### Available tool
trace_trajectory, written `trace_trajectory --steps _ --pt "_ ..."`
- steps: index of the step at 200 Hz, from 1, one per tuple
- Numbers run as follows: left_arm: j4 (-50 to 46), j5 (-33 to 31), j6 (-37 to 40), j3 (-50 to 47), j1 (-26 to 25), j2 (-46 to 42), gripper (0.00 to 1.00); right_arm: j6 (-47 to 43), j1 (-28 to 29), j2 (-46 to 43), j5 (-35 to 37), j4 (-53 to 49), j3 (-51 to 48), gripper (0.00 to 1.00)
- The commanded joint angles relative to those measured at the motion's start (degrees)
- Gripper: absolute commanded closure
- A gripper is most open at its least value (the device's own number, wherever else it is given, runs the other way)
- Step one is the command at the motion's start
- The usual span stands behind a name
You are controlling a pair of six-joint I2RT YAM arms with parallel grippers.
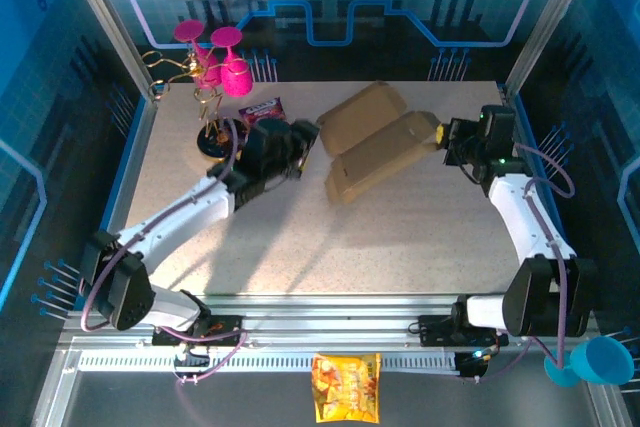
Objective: Fold the paper box
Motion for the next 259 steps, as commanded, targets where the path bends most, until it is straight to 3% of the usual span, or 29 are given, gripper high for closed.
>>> trace_trajectory --steps 1,22,40,73,92,118,163,178,199,215,230,234,259 --pt "-21.23 -0.71 34.92 19.37 -6.05 3.93 0.27 -0.38 1.15 -0.96 2.29 -5.38 4.19 1.00" --pt "-30.54 -11.11 56.74 26.59 -16.11 8.73 0.23 1.11 1.46 0.05 2.83 -6.67 6.64 1.00" --pt "-29.06 -19.49 67.24 24.66 -23.18 10.55 0.20 2.36 1.93 0.79 3.48 -7.95 8.48 1.00" --pt "-17.33 -28.15 72.92 18.44 -28.06 13.38 0.16 3.61 2.55 1.24 4.19 -9.76 9.88 1.00" --pt "-7.84 -32.51 77.35 14.13 -29.55 15.25 0.01 4.48 2.63 1.10 4.09 -10.16 9.11 1.00" --pt "-0.96 -36.81 82.46 12.12 -29.72 19.35 0.01 5.81 2.55 0.40 3.86 -10.07 7.72 1.00" --pt "1.44 -46.57 86.02 15.59 -28.00 27.77 0.02 6.92 2.30 0.03 2.70 -10.71 6.90 1.00" --pt "1.82 -48.04 86.51 16.49 -26.79 28.41 0.12 6.70 2.12 -0.07 2.44 -11.80 7.08 1.00" --pt "1.99 -47.39 87.42 17.36 -25.58 29.19 0.40 6.60 2.19 -0.16 2.02 -12.39 7.07 1.00" --pt "3.53 -47.10 90.27 17.57 -25.52 29.65 0.67 6.48 2.16 -0.10 1.47 -12.86 7.16 1.00" --pt "4.53 -47.47 92.56 17.61 -25.48 29.32 0.97 5.47 1.97 -0.03 0.70 -12.58 7.27 1.00" --pt "4.90 -47.48 93.40 17.45 -25.43 29.08 1.00 4.73 1.80 0.09 0.31 -12.46 7.45 1.00" --pt "6.63 -46.25 97.52 16.68 -24.73 25.05 1.00 -5.87 -0.08 0.26 -0.77 -15.30 12.74 0.57"
